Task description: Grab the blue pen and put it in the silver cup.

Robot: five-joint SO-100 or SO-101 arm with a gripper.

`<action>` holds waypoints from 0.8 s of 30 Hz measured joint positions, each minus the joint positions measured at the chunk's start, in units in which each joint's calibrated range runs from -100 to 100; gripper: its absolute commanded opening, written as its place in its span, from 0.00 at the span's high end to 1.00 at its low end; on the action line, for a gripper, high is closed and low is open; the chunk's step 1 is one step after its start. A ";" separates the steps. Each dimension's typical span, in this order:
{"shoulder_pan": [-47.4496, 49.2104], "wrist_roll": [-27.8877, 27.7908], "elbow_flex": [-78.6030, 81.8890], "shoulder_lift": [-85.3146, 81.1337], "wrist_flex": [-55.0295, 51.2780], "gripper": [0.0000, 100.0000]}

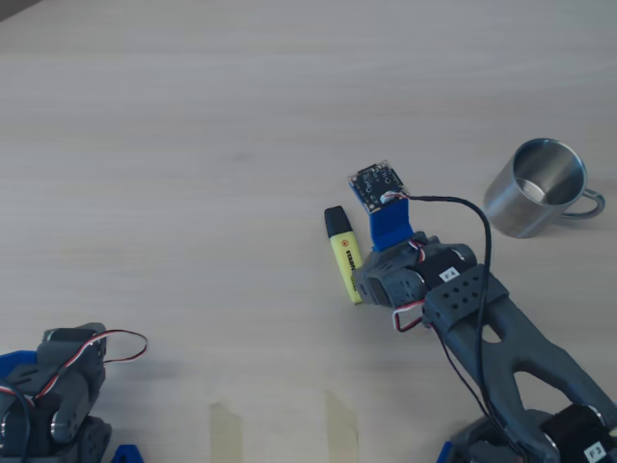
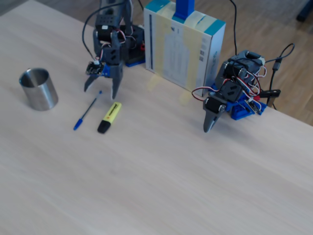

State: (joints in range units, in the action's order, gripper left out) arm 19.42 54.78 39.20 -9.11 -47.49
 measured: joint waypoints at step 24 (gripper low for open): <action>0.32 0.05 -15.61 18.05 2.68 0.57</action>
State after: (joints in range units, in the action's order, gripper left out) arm 19.74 54.83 23.59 8.94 -44.81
